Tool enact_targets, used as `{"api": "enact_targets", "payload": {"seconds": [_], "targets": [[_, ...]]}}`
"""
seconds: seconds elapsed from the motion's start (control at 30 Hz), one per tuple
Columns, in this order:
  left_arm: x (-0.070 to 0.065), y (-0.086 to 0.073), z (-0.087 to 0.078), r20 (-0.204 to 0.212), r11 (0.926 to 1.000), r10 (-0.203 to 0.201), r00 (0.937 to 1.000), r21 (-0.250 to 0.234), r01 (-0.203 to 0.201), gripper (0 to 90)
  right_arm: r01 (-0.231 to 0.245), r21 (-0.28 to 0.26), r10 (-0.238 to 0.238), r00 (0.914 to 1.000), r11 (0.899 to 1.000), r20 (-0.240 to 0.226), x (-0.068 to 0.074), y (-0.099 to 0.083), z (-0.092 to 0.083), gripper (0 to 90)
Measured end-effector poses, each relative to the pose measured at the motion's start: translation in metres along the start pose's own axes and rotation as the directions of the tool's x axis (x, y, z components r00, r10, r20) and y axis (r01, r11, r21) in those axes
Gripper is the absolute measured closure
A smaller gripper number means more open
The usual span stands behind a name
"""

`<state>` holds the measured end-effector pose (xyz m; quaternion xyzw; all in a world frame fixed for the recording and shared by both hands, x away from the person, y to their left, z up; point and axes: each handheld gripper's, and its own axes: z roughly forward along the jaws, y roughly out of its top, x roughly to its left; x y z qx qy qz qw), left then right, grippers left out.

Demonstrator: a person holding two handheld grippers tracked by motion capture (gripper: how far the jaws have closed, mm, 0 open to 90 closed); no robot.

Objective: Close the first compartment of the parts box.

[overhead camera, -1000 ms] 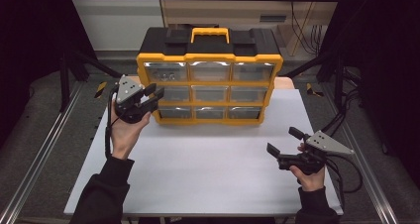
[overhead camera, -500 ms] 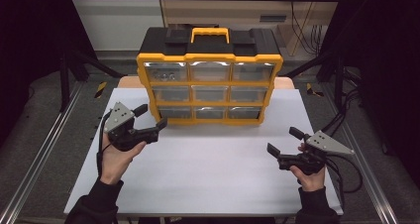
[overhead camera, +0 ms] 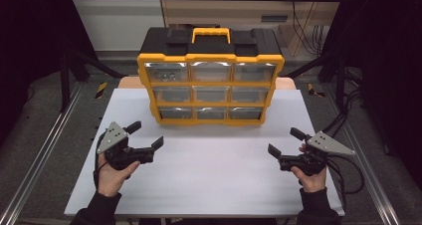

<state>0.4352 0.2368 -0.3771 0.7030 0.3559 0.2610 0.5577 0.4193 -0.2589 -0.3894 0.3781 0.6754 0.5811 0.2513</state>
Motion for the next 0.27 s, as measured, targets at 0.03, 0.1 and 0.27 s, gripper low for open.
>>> {"api": "enact_targets", "payload": {"seconds": [0.03,0.1,0.27], "targets": [[0.0006,-0.0013,-0.0004,-0.006,1.0000,0.002,1.0000,-0.004,-0.002,5.2,0.000,0.000,0.000,1.0000,1.000,0.000,0.0000,-0.0001,0.0001,0.7],[0.0009,-0.0032,-0.0008,-0.007,1.0000,-0.003,1.0000,-0.007,0.003,5.2,-0.008,0.007,0.008,1.0000,1.000,0.002,0.0011,-0.0001,0.0002,0.7],[0.0024,-0.0043,-0.0044,-0.020,0.9996,-0.009,0.9998,-0.028,0.009,5.1,-0.011,0.001,0.011,0.9999,1.000,0.000,0.0000,-0.0006,0.0002,0.7]]}}
